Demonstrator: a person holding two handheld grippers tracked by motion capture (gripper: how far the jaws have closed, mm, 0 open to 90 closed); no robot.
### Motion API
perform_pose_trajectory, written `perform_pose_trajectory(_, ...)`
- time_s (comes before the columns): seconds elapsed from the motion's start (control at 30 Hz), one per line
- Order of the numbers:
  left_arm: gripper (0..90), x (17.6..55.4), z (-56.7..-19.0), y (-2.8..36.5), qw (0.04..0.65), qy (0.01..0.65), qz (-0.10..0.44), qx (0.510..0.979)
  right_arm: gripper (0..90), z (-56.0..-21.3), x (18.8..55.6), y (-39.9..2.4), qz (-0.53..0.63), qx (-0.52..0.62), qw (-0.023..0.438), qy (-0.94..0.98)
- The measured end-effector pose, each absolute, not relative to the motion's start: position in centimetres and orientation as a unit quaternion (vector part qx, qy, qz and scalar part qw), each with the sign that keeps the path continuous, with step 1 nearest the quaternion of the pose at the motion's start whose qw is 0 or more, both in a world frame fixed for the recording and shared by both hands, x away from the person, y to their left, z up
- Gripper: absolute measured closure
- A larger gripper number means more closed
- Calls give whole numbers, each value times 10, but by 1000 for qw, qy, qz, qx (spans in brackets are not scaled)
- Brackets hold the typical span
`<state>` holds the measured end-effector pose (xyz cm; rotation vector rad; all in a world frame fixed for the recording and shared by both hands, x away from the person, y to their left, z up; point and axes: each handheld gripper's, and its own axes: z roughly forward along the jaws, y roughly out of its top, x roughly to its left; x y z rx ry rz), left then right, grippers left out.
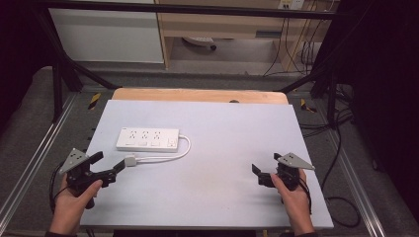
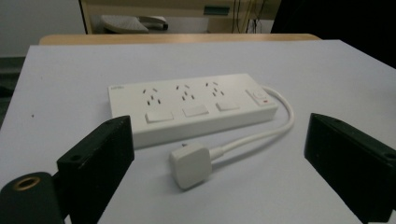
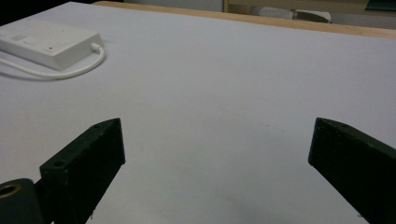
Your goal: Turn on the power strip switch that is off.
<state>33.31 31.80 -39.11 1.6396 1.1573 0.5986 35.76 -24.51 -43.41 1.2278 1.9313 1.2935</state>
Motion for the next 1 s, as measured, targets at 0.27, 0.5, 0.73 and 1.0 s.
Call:
perform_pose_trajectory(0.27, 94, 341, -377, 306, 497, 468, 250, 687, 42, -433, 353, -239, 471, 438, 257, 722)
perform_pose_trajectory(0.5, 91, 339, -367, 304, 501, 459, 255, 688, 35, -433, 354, -237, 468, 436, 253, 726)
perform_pose_trajectory(0.73, 86, 346, -364, 306, 499, 460, 257, 689, 31, -432, 352, -235, 467, 430, 253, 730)
perform_pose_trajectory(1.0, 85, 358, -356, 300, 487, 461, 244, 701, 32, -434, 353, -234, 464, 439, 248, 728)
